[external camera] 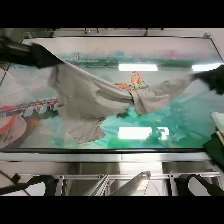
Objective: Fold the shirts.
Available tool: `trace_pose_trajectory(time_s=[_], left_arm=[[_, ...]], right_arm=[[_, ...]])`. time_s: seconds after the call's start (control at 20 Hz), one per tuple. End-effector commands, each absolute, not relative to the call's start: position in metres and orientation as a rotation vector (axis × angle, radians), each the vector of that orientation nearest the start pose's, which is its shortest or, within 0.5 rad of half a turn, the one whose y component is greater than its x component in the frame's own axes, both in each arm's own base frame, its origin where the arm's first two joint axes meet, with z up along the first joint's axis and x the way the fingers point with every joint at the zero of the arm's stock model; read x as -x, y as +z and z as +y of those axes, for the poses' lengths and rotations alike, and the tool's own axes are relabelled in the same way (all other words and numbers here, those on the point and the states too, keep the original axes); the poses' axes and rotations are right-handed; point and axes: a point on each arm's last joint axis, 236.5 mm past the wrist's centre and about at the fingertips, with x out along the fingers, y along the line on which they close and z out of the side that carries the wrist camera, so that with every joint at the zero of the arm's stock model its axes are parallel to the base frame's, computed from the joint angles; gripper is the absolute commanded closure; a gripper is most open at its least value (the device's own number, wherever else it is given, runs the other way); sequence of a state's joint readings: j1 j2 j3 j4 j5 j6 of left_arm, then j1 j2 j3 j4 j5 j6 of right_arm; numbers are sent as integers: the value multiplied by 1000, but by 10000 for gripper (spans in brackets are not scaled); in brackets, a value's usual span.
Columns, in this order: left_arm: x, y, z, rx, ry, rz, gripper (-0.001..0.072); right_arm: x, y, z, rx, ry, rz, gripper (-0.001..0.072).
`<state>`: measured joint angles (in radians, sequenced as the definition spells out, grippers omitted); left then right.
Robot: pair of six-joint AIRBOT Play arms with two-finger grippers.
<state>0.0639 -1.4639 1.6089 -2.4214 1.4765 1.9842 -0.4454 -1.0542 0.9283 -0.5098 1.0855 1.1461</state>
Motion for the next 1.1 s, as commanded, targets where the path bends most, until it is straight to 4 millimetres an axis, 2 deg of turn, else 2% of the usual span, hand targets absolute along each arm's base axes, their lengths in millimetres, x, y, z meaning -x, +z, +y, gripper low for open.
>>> trace_pose_trajectory(time_s=[0.0,0.05,0.15,0.25,0.45,0.6,0.75,1.05], left_arm=[[-414,27,-173,409,-849,1350,683],[-412,3,-171,442,-839,1406,684],[-406,-26,-165,493,-824,1483,684],[-400,-41,-161,520,-826,1536,684],[-402,-43,-156,531,-819,1538,684],[-401,-42,-157,532,-820,1538,684],[-399,-42,-157,532,-826,1546,684],[-397,-41,-157,532,-832,1552,684]], right_arm=[[-399,-18,-5,-870,149,976,283],[-399,-38,-10,-897,130,1014,106],[-393,-67,-8,-937,133,1091,109],[-383,-74,10,-951,193,1159,111],[-361,-70,74,-883,386,1281,111],[-360,-75,116,-801,433,1309,111],[-369,-82,137,-763,393,1290,111],[-363,-106,166,-860,376,1366,110]])
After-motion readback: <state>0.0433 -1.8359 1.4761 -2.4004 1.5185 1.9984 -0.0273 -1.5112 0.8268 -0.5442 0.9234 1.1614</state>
